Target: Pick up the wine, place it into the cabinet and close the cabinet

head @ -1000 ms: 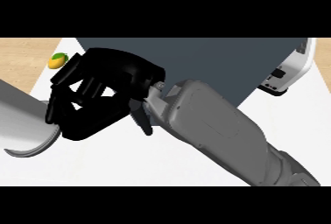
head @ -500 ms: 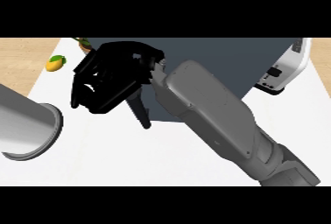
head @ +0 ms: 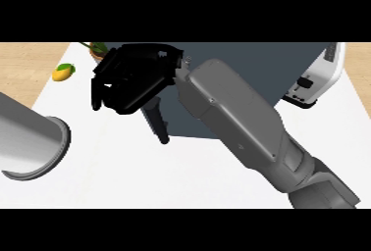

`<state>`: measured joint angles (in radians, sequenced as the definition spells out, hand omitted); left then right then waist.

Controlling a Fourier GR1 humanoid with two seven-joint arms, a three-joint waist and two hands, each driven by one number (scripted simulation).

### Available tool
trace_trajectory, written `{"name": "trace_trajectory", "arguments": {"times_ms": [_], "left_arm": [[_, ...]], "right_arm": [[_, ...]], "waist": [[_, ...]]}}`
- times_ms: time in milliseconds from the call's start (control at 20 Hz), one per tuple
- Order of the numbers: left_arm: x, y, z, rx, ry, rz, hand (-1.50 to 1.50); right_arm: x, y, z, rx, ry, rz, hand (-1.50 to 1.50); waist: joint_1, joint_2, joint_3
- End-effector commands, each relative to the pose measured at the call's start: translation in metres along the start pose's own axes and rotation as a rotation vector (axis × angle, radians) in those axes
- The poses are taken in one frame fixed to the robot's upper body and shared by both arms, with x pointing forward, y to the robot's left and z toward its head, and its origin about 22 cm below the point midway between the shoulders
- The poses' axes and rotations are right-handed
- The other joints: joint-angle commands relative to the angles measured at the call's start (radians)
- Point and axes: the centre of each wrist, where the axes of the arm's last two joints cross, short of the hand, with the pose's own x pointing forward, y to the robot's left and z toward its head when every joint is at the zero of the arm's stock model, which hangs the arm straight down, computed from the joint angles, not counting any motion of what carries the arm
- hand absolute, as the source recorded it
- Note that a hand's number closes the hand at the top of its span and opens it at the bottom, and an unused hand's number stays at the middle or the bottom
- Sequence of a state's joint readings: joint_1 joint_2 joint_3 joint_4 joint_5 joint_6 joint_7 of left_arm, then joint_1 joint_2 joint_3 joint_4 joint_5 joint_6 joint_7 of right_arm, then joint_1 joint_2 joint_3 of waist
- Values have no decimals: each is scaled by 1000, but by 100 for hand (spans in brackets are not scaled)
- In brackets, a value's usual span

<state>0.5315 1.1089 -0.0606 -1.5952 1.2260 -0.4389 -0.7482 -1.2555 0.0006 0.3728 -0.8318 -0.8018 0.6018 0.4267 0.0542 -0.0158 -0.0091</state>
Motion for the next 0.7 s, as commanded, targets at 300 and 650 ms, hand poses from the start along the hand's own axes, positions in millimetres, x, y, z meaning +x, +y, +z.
{"name": "trace_trajectory", "arguments": {"times_ms": [300, 650], "left_arm": [[10, 6, -6, -11, -67, -9, -150], [8, 0, -7, -34, -37, -10, -150]], "right_arm": [[-11, -52, 60, -326, -92, -53, 150], [1, -57, 65, -464, -150, -4, 150]], "waist": [[-14, 29, 8], [-23, 37, 7]]}}
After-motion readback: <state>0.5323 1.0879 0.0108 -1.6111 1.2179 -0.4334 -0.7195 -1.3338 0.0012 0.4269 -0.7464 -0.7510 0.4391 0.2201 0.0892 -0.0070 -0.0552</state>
